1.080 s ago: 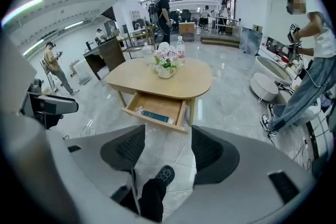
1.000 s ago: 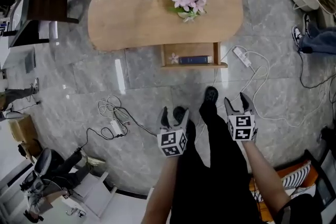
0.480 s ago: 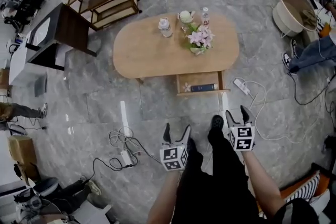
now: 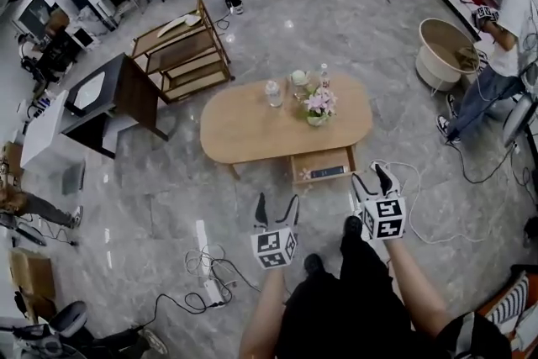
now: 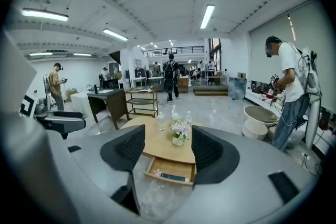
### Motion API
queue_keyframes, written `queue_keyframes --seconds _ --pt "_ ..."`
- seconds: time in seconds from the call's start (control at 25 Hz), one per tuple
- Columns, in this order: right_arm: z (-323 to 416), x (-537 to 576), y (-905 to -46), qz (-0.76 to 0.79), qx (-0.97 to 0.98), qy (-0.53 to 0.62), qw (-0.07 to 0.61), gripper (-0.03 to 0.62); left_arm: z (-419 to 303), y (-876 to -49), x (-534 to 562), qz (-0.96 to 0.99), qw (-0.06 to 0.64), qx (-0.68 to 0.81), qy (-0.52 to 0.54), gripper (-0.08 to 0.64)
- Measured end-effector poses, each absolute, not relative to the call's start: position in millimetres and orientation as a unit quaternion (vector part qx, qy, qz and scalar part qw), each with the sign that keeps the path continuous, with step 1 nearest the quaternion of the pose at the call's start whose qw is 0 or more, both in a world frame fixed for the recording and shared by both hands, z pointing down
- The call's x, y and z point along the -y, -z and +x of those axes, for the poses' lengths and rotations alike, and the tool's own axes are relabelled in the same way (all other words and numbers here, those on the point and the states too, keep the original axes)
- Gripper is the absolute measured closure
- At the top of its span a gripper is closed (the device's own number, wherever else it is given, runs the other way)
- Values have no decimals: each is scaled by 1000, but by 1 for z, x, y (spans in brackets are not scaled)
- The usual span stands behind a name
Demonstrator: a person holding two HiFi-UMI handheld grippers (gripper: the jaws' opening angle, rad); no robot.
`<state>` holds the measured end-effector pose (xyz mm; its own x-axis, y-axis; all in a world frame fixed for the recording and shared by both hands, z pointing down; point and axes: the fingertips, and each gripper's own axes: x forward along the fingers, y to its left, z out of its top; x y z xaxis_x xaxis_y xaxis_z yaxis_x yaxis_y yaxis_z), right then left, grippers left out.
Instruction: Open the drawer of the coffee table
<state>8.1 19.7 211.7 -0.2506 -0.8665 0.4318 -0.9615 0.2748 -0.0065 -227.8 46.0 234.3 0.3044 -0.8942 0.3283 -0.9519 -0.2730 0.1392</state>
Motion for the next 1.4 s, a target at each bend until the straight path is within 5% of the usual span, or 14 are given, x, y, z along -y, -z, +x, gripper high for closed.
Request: queue_keyframes --seconds 0.4,0.68,1.4 --pt "-6 -17 -58 609 790 -41 56 342 -220 -80 -14 834 62 547 -25 166" --pt "-4 -29 2 610 793 -6 11 343 -232 -15 -31 826 11 563 14 261" --pt "-23 -60 7 578 816 2 23 571 -241 -5 -59 810 -16 586 -4 505"
